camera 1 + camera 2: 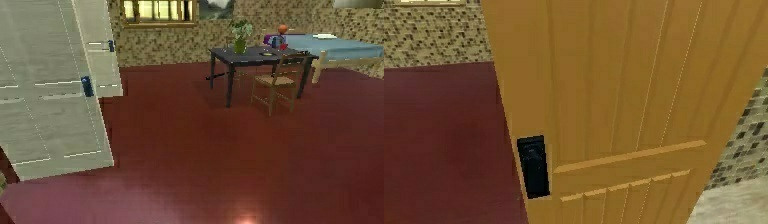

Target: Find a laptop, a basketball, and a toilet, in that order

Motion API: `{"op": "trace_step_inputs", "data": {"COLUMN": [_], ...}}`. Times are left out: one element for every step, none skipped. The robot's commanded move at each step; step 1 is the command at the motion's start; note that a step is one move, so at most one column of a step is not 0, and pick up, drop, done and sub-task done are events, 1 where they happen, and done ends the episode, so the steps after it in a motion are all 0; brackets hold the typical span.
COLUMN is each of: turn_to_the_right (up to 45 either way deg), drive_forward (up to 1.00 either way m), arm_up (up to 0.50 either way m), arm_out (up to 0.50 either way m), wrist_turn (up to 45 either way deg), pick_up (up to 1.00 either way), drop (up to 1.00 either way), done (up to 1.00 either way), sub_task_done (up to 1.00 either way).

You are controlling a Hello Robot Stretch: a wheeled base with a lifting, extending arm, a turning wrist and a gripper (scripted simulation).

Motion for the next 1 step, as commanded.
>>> {"op": "trace_step_inputs", "data": {"turn_to_the_right": [0.0], "drive_forward": [0.15], "arm_up": [0.00], "arm_out": [0.00], "wrist_turn": [0.0], "pick_up": [0.00], "drop": [0.00], "done": [0.00], "sub_task_done": [0.00]}}
